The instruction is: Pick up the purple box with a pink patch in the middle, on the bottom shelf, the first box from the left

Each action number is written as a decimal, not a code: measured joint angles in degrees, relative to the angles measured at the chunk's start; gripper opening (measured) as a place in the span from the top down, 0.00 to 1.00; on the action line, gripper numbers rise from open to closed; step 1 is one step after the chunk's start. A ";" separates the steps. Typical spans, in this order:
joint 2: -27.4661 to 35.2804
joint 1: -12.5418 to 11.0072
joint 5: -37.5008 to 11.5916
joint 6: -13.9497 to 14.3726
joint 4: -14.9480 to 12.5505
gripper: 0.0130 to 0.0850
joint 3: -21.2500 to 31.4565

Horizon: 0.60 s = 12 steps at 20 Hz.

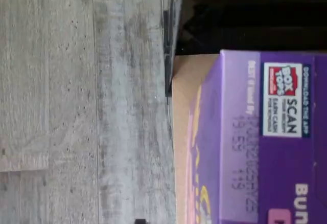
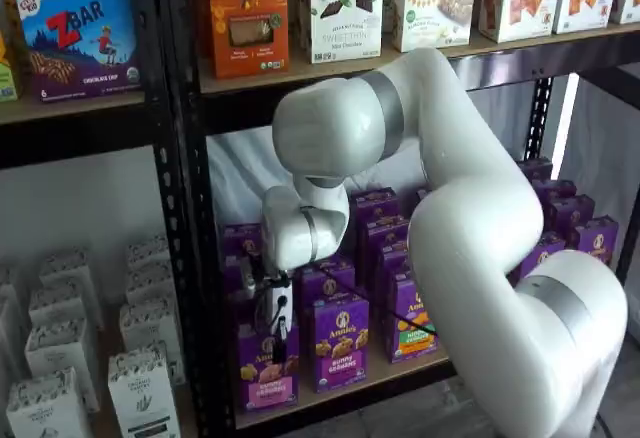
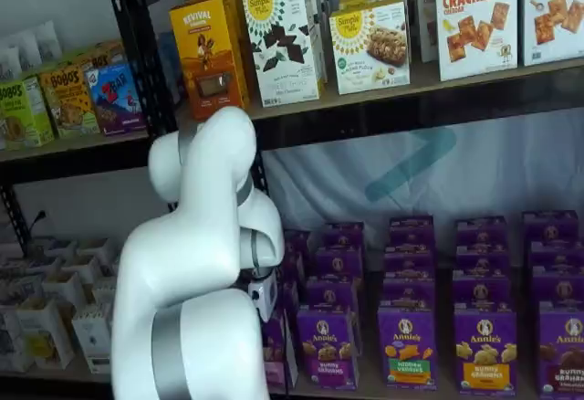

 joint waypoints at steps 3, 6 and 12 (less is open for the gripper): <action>0.16 -0.03 -0.14 0.32 -0.39 0.17 -0.06; 0.33 -0.05 -0.17 0.75 -0.90 0.28 -0.12; 0.71 0.03 0.41 1.36 -1.48 0.28 -0.61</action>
